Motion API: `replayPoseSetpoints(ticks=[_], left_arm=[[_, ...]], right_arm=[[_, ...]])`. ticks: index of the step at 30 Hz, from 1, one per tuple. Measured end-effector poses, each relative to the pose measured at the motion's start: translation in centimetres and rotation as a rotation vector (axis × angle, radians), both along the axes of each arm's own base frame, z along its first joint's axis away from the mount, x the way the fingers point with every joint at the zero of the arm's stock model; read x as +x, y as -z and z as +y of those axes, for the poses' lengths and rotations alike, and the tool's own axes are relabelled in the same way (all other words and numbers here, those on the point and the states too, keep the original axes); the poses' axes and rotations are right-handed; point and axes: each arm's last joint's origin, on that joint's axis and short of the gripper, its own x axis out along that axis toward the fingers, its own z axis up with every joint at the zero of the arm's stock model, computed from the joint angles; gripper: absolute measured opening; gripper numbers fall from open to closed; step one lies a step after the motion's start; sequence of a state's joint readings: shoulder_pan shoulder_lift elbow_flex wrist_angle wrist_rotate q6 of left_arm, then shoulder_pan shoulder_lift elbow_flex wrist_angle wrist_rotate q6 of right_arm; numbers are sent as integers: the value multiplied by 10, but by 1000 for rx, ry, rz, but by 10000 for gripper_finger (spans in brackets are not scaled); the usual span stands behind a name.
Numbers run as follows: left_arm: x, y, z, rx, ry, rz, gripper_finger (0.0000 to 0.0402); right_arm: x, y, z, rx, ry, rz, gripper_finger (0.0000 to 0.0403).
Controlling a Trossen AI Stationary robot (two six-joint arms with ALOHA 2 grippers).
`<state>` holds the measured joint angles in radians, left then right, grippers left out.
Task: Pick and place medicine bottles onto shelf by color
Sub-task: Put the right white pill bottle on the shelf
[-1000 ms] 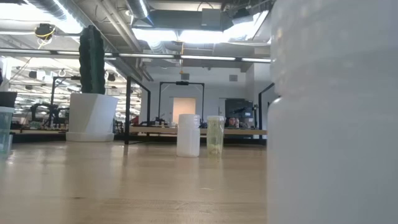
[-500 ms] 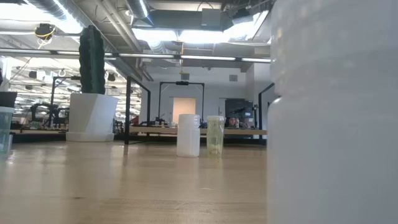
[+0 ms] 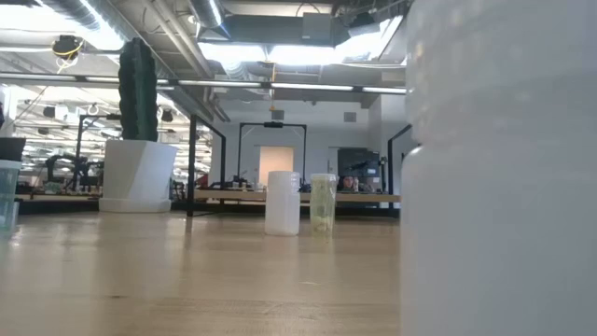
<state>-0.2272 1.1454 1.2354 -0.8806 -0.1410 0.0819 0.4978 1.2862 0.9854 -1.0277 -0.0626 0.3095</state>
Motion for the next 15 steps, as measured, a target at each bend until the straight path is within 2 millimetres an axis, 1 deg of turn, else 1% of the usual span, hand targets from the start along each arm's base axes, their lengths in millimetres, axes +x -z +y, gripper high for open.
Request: replayPoseSetpoints(ticks=[2,9,15], left_arm=[[0,0,0,0,0,0,0],[0,0,0,0,0,0,0],[0,0,0,0,0,0,0]], right_arm=[[-2,8,1,1,20,14,319],[-10,26,-1,-17,86,72,319],[-11,39,-2,-28,92,56,319]])
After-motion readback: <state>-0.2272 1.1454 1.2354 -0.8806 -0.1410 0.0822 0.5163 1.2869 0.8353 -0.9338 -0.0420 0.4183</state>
